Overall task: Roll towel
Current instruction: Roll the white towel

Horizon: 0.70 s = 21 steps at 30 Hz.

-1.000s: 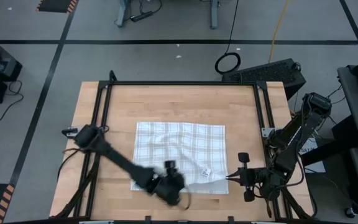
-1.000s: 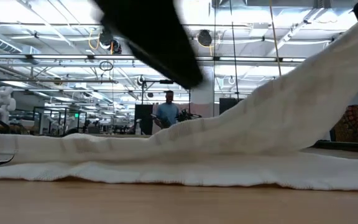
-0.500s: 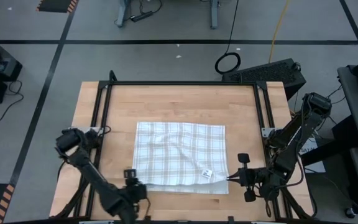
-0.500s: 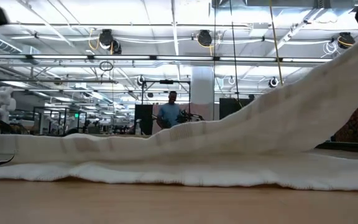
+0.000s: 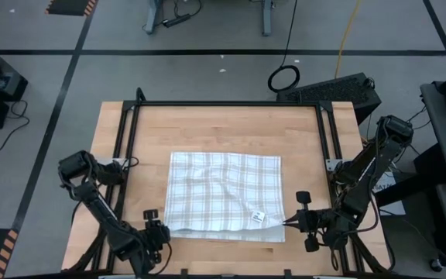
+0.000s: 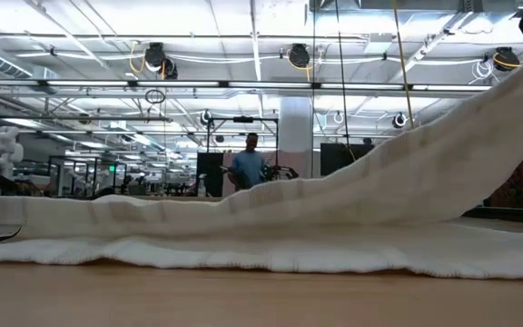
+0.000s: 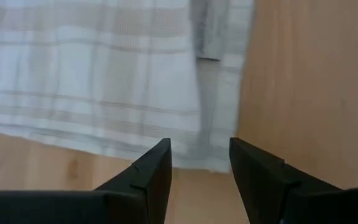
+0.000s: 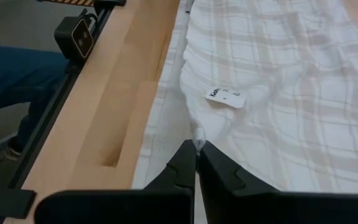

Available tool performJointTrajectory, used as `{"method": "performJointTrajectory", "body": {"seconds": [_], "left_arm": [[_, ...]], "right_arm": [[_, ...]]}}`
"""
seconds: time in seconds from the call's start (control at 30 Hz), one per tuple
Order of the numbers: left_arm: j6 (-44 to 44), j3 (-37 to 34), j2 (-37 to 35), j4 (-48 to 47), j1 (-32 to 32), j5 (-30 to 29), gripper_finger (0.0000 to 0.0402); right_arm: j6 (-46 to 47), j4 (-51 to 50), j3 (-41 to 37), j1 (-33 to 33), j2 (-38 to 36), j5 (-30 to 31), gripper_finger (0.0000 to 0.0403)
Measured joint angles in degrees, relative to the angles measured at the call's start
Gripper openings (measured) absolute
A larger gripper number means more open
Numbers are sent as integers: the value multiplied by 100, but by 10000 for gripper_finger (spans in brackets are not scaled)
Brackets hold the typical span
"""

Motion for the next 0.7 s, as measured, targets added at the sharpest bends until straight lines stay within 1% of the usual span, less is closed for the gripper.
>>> {"method": "performJointTrajectory", "body": {"seconds": [0.2,0.27,0.37,0.5,0.53,0.57,0.7], "left_arm": [[16,-252,-2,94,6,-14,164],[39,-266,-3,98,6,-22,153],[40,-280,-2,99,24,-99,112],[42,-278,-3,111,60,-139,31],[40,-278,-3,109,70,-142,17],[39,-278,-17,90,76,-143,11],[24,-243,-241,-166,76,-219,12]], "right_arm": [[8,0,0,0,0,0,2],[10,0,0,0,0,1,2],[6,0,0,0,0,0,2],[-15,-2,0,0,0,1,2],[-17,-2,0,0,0,2,2],[-17,-2,0,0,0,0,2],[-23,-2,0,0,-79,0,2]]}}
